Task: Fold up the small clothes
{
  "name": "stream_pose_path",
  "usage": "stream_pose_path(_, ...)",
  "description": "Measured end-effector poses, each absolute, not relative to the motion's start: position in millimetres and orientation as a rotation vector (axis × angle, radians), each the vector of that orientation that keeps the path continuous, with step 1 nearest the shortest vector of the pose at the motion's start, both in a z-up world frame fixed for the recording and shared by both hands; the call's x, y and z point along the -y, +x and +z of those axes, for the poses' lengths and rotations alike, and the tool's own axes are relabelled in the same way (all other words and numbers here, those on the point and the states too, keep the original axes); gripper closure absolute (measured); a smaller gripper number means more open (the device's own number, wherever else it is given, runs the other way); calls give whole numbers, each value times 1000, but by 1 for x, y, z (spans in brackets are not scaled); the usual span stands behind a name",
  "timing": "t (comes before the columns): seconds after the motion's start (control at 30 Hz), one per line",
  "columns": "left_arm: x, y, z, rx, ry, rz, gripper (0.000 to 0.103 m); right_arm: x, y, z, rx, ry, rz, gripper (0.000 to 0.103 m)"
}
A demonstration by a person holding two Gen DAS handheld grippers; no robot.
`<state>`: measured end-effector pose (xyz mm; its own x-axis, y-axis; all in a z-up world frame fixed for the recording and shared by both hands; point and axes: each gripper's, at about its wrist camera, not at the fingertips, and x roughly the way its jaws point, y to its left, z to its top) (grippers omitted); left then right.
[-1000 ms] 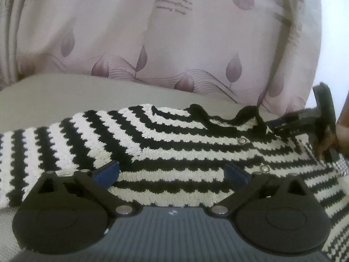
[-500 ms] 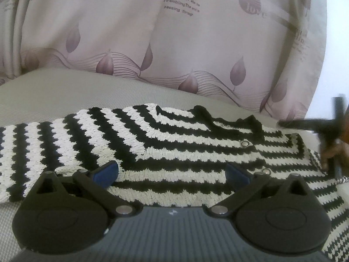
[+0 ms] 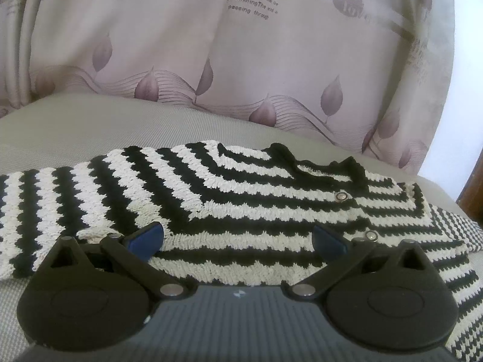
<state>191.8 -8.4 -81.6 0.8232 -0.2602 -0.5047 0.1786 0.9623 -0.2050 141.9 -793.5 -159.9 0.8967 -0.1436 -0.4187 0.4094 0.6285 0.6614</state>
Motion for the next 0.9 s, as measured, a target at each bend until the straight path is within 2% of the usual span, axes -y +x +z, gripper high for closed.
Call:
stream_pose_path(0.1, 8, 193, -83, -565, -152, -221, 0, 836, 137, -168, -315, 938, -325, 43)
stream_pose_path(0.17, 8, 194, -84, -569, -146, -216, 0, 863, 144, -179, -366, 1052, -291, 42)
stream_pose_path(0.23, 10, 195, -84, -574, -132, -210, 0, 875, 159, -186, -443, 1073, -266, 39)
stream_pose_path(0.33, 14, 196, -85, -582, -101, -197, 0, 888, 173, -202, -482, 1135, -260, 38)
stream_pose_path(0.43, 16, 196, -86, -589, -76, -187, 0, 900, 183, -221, -422, 1216, -251, 40)
stream_pose_path(0.47, 16, 196, -86, -591, -71, -185, 0, 899, 193, -224, -391, 1248, -254, 44)
stream_pose_path(0.53, 18, 197, -87, -595, -58, -177, 0, 904, 193, -228, -340, 1262, -281, 82)
stream_pose_path(0.57, 18, 197, -87, -596, -51, -173, 0, 905, 192, -226, -322, 1253, -288, 88)
stream_pose_path(0.6, 19, 197, -87, -596, -46, -170, 0, 898, 195, -224, -301, 1242, -291, 91)
stream_pose_path(0.7, 20, 196, -87, -597, -38, -161, 0, 894, 189, -216, -198, 1207, -259, 92)
stream_pose_path(0.9, 20, 196, -85, -594, -47, -160, 0, 892, 184, -198, -176, 1162, -246, 92)
